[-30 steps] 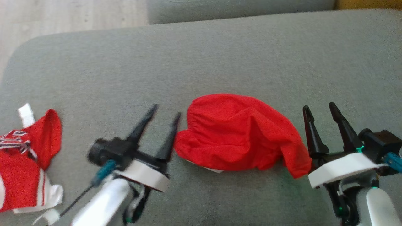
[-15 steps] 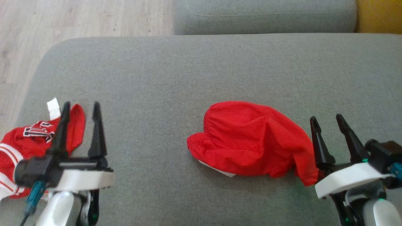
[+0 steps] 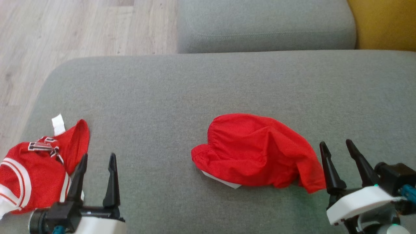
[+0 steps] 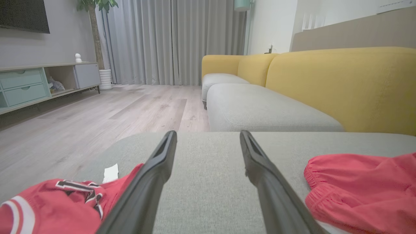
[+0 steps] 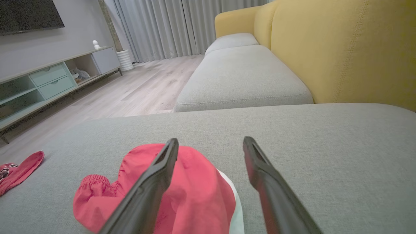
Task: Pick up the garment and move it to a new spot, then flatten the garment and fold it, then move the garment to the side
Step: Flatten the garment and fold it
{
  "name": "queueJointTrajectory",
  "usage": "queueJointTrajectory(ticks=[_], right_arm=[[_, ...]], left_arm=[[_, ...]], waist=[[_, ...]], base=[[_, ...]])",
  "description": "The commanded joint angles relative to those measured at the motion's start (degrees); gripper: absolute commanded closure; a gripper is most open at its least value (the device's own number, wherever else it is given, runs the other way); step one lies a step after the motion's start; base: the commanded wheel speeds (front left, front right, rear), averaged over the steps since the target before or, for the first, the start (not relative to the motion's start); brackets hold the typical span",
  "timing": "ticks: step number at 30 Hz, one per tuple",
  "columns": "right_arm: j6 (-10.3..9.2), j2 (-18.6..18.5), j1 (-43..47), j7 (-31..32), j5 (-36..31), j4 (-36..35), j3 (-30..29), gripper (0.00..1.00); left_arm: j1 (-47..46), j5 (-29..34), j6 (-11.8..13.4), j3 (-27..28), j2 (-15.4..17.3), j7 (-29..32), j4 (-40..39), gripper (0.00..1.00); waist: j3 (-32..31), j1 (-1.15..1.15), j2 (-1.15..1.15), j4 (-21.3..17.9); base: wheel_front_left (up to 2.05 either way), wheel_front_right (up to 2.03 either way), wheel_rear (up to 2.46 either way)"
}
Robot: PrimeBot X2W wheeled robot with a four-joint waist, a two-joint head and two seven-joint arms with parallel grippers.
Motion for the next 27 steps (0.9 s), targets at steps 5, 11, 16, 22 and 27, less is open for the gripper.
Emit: queueJointTrajectory(ticks=[5, 11, 16, 22, 27], right_arm=[[-0.03, -0.3, -0.4, 0.0, 0.3, -2.5, 1.6, 0.00], [-0.03, -0.3, 0.1, 0.2, 0.3, -2.7, 1.8, 0.00], [-0.03, -0.3, 0.1, 0.2, 0.3, -2.8, 1.9, 0.00], [-0.03, -0.3, -0.1, 0.4, 0.4, -2.8, 1.9, 0.00], [-0.03, -0.3, -0.3, 0.4, 0.4, -2.9, 2.0, 0.00]], left_arm=[[-1.9, 0.8, -0.4, 1.9, 0.2, -0.2, 1.8, 0.00], [-2.4, 0.3, -0.4, 1.6, 0.2, 0.5, 4.2, 0.00], [-2.8, 0.0, -0.5, 1.4, 0.1, 0.6, 4.9, 0.00], [-3.2, -0.6, -0.4, 1.4, 0.0, 0.5, 5.1, 0.00], [-3.4, -0.8, -0.4, 1.4, 0.2, 0.5, 5.2, 0.00]], waist=[[-0.8, 0.01, 0.00, -0.6], [-1.0, 0.01, 0.00, -0.7], [-0.9, 0.01, 0.00, -0.7], [-0.7, 0.01, 0.00, -0.6], [-0.4, 0.01, 0.00, -0.7]], base=[[0.00, 0.00, 0.00], [0.00, 0.00, 0.00], [0.00, 0.00, 0.00], [0.00, 0.00, 0.00], [0.00, 0.00, 0.00]])
